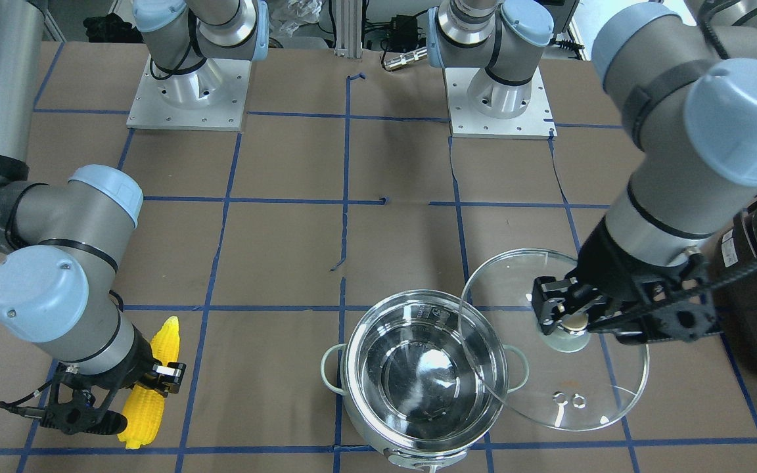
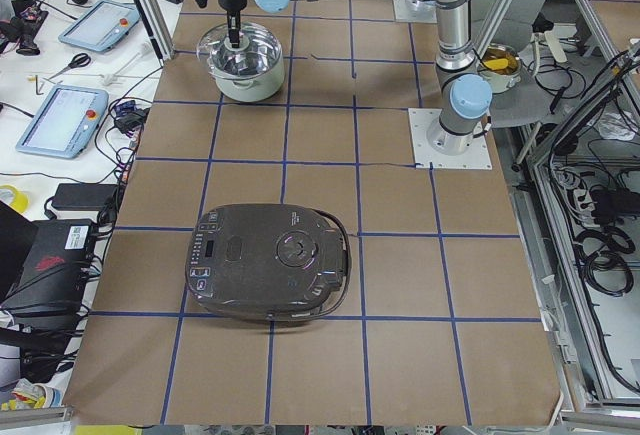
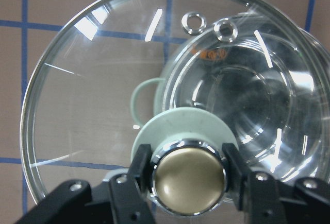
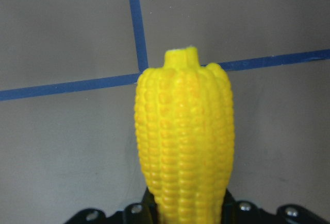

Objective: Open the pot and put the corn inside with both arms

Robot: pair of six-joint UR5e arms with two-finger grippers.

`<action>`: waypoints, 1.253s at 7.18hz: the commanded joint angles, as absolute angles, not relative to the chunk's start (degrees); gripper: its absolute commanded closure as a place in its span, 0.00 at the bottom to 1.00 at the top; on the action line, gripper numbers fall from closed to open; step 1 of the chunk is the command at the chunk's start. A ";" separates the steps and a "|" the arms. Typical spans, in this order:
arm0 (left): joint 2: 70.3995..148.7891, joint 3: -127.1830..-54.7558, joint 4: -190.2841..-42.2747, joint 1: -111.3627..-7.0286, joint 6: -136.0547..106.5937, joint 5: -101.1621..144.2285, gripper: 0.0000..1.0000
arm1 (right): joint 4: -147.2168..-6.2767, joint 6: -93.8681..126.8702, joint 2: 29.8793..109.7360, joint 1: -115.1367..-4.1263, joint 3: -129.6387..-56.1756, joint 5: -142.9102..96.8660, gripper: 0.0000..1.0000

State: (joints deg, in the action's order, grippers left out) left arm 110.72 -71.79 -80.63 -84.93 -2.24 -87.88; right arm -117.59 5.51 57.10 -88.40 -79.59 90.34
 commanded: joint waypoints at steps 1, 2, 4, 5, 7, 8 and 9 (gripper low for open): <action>108.82 -78.61 -79.90 -75.28 9.79 -88.16 0.69 | -106.09 14.54 57.13 -95.14 -68.55 90.35 1.00; 108.20 -84.75 -76.06 -71.67 14.37 -87.89 0.71 | -97.64 17.81 56.69 -99.01 -60.38 90.35 1.00; 108.28 -98.54 -57.75 -68.13 21.69 -88.24 0.75 | -97.29 23.62 56.34 -106.75 -57.75 90.87 1.00; 108.28 -103.83 -51.74 -68.03 21.80 -88.07 0.75 | -99.99 25.38 55.82 -109.66 -57.66 90.88 1.00; 108.90 -107.57 -46.42 -66.37 21.80 -88.24 0.75 | -102.63 27.14 51.88 -114.23 -54.60 91.49 1.00; 109.16 -107.75 -46.32 -66.27 21.97 -88.16 0.75 | -106.75 27.85 49.16 -116.61 -54.23 91.49 1.00; 109.42 -107.93 -46.32 -66.01 22.23 -88.15 0.75 | -108.96 26.99 47.74 -116.89 -54.23 91.41 1.00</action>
State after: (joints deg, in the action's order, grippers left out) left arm 109.14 -107.45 -46.76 -66.39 21.98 -88.17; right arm -105.69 27.17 50.07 -115.46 -54.59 91.44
